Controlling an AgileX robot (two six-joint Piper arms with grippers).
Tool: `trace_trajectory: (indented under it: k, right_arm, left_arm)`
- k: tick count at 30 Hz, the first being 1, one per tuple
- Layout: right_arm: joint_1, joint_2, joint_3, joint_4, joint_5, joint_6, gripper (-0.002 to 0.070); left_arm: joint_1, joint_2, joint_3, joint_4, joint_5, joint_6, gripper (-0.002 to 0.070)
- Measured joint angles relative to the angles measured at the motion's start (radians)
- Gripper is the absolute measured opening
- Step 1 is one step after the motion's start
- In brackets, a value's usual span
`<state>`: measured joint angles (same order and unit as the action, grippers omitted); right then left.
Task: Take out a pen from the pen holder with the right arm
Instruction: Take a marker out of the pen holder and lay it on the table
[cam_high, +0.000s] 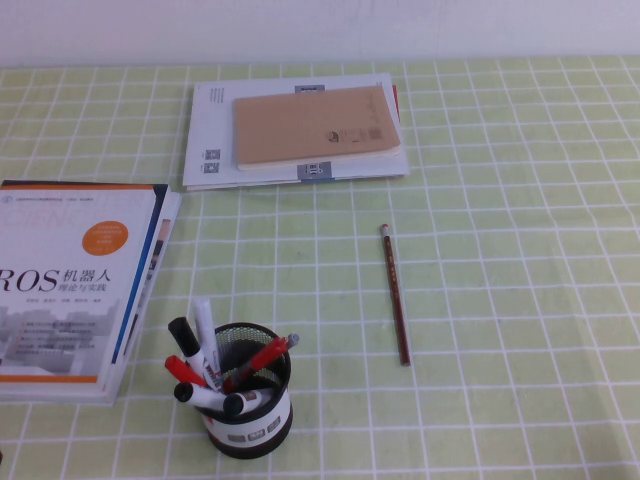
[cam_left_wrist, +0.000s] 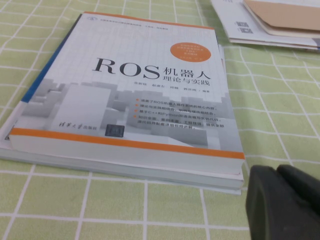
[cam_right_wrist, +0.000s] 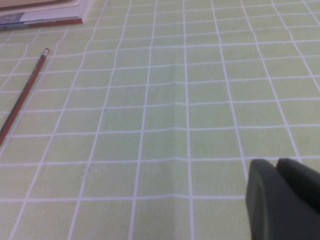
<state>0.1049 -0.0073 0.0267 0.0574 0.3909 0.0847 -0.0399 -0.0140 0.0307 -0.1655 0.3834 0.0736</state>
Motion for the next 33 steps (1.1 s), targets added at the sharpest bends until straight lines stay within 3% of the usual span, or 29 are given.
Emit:
trace_trajectory:
  k: [20,33]
  right_arm:
    - [0.0,0.0,0.0,0.021,-0.022,0.0,-0.0013]
    - [0.0,0.0,0.0,0.496,-0.308,0.0,-0.0013]
  left_arm:
    - [0.0,0.0,0.0,0.0,0.0,0.0,-0.0008]
    - [0.0,0.0,0.0,0.0,0.0,0.0,-0.0008]
